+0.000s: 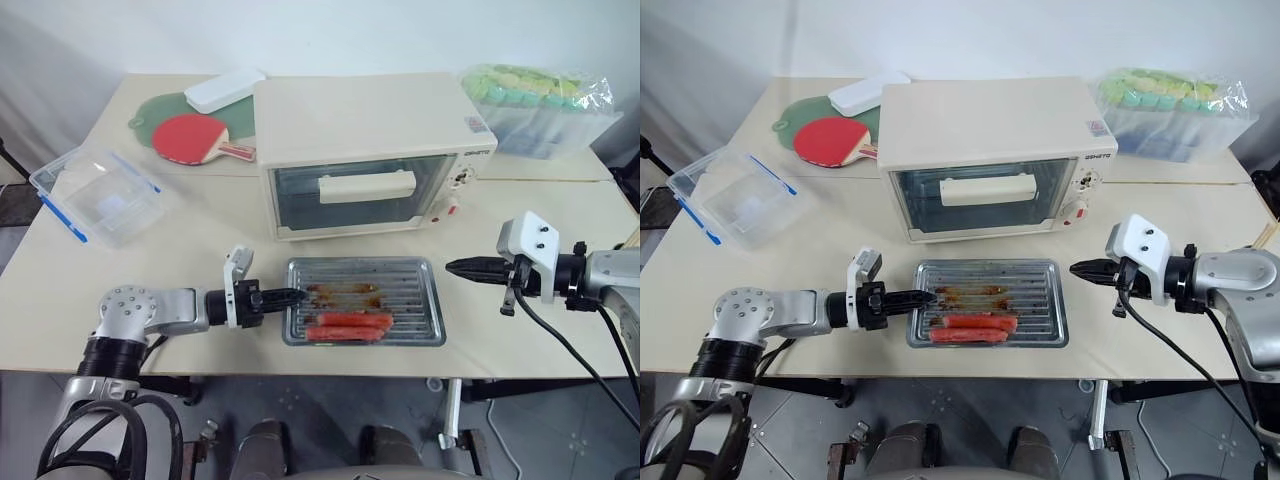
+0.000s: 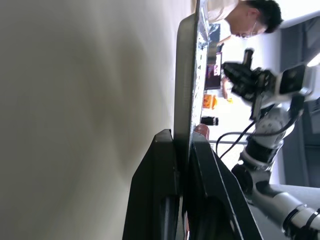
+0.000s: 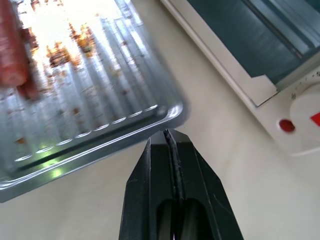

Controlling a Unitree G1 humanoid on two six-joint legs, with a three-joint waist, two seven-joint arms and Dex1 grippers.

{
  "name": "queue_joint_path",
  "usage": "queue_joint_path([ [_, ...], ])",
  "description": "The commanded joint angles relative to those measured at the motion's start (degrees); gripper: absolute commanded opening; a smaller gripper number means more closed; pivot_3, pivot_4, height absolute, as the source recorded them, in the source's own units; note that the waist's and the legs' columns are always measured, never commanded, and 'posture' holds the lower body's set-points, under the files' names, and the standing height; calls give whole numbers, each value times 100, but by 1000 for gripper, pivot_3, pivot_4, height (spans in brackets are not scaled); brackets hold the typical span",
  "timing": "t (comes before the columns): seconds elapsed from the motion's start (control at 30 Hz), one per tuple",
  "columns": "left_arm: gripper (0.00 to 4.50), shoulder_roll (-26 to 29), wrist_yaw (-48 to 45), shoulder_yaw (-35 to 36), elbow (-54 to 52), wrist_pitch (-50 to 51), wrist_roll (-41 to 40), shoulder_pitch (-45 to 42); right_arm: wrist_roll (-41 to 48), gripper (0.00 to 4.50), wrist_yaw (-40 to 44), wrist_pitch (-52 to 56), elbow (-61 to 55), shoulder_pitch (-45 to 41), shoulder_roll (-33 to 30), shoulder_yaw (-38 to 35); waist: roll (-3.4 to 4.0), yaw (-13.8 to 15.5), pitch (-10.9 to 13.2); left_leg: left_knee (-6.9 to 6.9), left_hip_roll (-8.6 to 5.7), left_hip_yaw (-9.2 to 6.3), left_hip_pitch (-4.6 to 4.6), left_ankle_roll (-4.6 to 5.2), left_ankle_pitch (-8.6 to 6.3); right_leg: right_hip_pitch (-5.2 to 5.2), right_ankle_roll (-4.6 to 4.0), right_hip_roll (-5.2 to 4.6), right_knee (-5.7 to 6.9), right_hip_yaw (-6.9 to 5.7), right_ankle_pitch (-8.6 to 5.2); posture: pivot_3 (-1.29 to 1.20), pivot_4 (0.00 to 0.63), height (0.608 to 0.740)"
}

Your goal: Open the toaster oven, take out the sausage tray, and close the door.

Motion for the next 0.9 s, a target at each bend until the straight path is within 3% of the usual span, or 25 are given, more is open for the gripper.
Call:
queue_joint_path([
  [0.03,0,-293,-349,-22,410,22,640,-166,96,11,-59,20,-220,40,-158,-281,2,33,-1,3,0,-1,1,1,0,2,0,0,2,0,0,0,150,740],
  [0.07,0,-375,-372,-151,497,-32,985,-228,86,11,-74,-12,-224,45,-156,-297,2,56,-2,5,0,-1,1,1,1,3,1,0,4,0,0,0,150,740],
  [0.17,894,-641,-471,-155,976,62,1519,-470,16,0,-177,-108,-150,-51,-124,-290,9,131,-7,13,0,-3,4,2,2,7,1,0,4,0,1,0,150,740],
  [0.57,4360,-714,-935,459,839,419,2510,-692,34,0,-167,-141,-83,-92,-162,-268,18,117,-13,18,-1,-7,3,2,2,9,2,-1,10,0,1,0,150,740],
  [0.7,4461,-329,-928,767,550,586,2631,-594,38,0,-103,-149,-22,-85,-193,-254,17,45,-12,15,1,-8,4,1,2,6,2,0,14,1,1,0,150,740],
  [0.9,4461,688,-1276,787,-503,436,2954,-242,15,0,179,-390,446,-240,-173,-107,17,-201,-12,-20,3,-2,12,-7,7,-2,1,4,7,3,0,0,150,740],
])
